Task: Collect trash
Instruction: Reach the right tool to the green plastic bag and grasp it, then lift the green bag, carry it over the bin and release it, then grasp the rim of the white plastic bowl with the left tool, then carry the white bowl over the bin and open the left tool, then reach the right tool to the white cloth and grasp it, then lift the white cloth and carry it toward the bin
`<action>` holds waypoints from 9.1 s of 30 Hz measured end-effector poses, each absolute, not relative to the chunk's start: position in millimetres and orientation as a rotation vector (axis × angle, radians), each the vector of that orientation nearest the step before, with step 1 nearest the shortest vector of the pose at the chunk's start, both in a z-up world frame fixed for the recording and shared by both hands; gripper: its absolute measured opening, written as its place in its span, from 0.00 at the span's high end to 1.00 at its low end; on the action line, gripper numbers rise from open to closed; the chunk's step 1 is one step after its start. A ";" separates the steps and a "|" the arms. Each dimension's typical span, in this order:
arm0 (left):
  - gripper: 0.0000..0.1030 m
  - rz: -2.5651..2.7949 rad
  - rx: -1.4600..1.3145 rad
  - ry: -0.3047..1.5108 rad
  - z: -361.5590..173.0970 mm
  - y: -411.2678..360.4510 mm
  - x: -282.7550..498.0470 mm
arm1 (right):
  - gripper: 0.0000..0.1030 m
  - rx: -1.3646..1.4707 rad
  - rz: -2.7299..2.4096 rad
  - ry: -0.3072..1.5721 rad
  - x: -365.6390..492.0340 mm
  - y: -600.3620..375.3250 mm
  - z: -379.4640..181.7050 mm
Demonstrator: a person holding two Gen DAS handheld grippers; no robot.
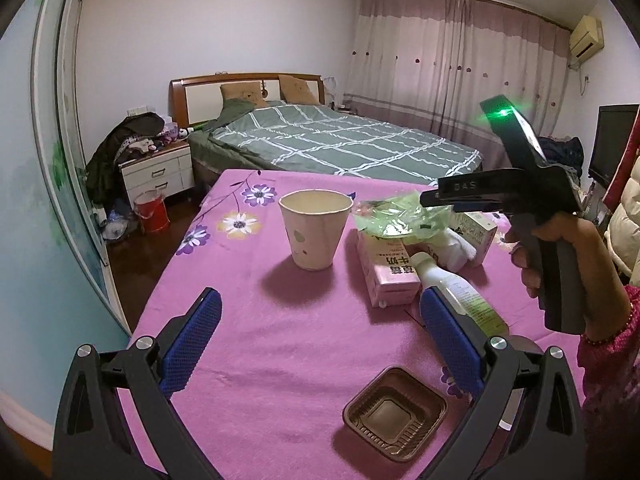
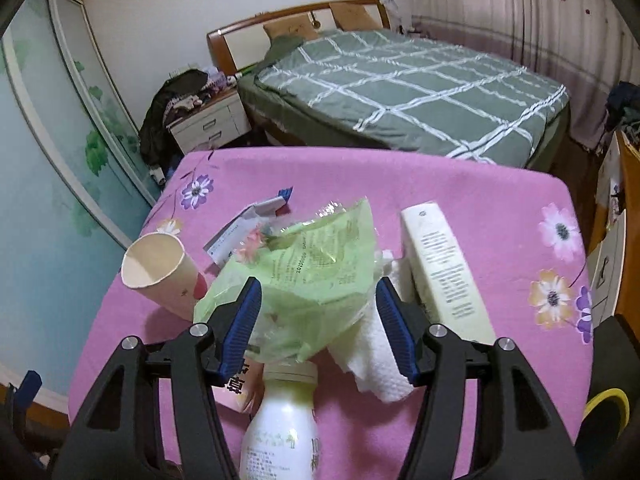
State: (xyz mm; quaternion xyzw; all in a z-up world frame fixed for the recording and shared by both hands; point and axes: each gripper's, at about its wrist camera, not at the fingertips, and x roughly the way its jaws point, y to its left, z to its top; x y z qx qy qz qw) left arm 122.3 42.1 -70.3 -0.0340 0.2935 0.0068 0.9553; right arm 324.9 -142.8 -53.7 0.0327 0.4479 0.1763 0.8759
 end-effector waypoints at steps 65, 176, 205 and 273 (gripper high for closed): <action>0.05 -0.207 0.063 0.544 -40.9 -71.8 76.7 | 0.99 0.248 -0.118 0.602 82.5 -444.4 8.8; 0.05 -0.754 0.113 0.723 -73.7 -333.2 146.3 | 0.60 0.289 -0.358 0.733 14.8 -525.1 -89.4; 0.05 -0.094 -0.132 0.544 -46.8 8.5 88.0 | 0.59 0.070 0.226 0.804 161.3 -271.9 -65.0; 0.05 -0.171 -0.122 0.612 -66.8 -22.6 102.1 | 0.98 0.204 0.007 0.561 99.9 -404.5 53.3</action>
